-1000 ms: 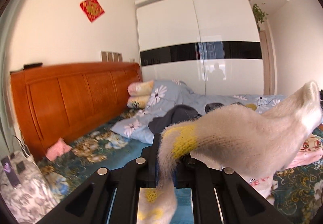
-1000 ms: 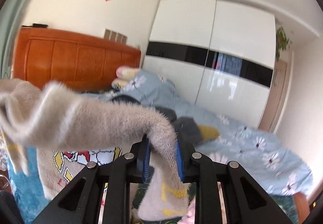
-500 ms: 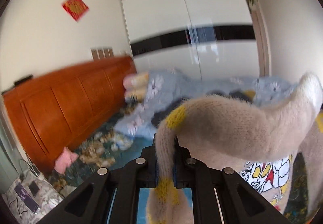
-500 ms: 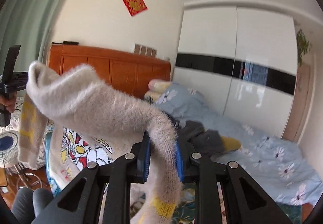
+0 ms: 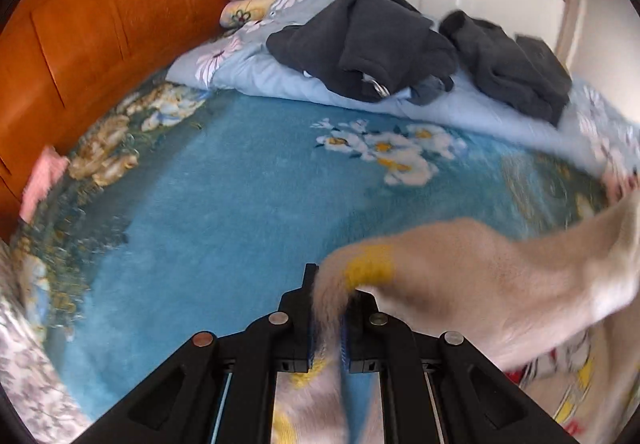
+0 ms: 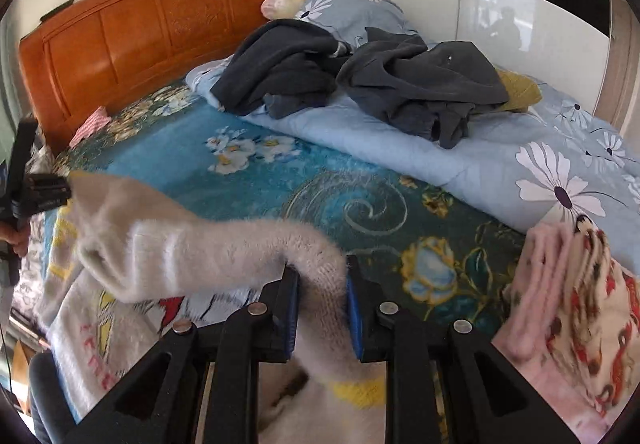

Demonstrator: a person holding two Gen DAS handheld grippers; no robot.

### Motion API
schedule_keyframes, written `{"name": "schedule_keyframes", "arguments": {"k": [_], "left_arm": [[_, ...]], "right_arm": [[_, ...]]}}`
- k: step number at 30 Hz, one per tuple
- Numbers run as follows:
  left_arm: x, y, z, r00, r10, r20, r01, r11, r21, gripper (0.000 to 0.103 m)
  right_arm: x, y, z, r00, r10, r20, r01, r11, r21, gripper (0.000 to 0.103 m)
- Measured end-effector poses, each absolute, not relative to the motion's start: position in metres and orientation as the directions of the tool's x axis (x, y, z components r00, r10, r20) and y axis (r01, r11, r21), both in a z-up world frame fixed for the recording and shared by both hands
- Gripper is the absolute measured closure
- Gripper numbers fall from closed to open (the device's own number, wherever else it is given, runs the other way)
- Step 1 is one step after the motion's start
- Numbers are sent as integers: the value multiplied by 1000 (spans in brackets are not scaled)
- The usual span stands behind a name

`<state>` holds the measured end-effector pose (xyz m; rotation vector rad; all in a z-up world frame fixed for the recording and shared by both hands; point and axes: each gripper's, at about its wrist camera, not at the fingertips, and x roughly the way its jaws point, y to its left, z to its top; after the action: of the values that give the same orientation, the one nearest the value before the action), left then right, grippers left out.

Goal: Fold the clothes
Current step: 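Lower the beige sweater flat onto the blanket and open both tools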

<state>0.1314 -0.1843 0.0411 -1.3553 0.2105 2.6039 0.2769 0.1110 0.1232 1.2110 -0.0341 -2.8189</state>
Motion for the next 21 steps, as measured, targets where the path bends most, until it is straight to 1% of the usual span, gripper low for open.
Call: {"name": "schedule_keyframes", "arguments": {"k": [4, 11, 14, 16, 18, 19, 20, 21], "left_arm": [[97, -181, 24, -527, 120, -841, -223, -975, 1, 90], [39, -173, -9, -447, 124, -886, -200, -979, -36, 88], [28, -169, -24, -419, 116, -901, -199, -979, -34, 86], [27, -168, -30, -417, 116, -902, -196, -980, -35, 83], [28, -169, -33, -422, 118, -899, -191, -981, -39, 81], [29, -171, -32, -424, 117, -898, -183, -982, -42, 75], [30, -174, -30, -423, 112, -899, -170, -985, -42, 65], [31, -177, -27, -421, 106, -901, -157, -987, -43, 60]], "right_arm": [[245, 126, 112, -674, -62, -736, 19, -998, 67, 81], [196, 159, 60, -587, -82, -805, -77, -985, 157, 81], [186, 168, 48, -569, -93, -817, -105, -977, 184, 79], [181, 170, 41, -554, -87, -828, -115, -977, 179, 79], [178, 169, 36, -544, -79, -835, -117, -979, 169, 77], [178, 169, 33, -540, -78, -838, -119, -979, 168, 76], [177, 170, 31, -538, -78, -839, -125, -977, 170, 75], [177, 171, 29, -543, -73, -837, -137, -975, 174, 74]]}}
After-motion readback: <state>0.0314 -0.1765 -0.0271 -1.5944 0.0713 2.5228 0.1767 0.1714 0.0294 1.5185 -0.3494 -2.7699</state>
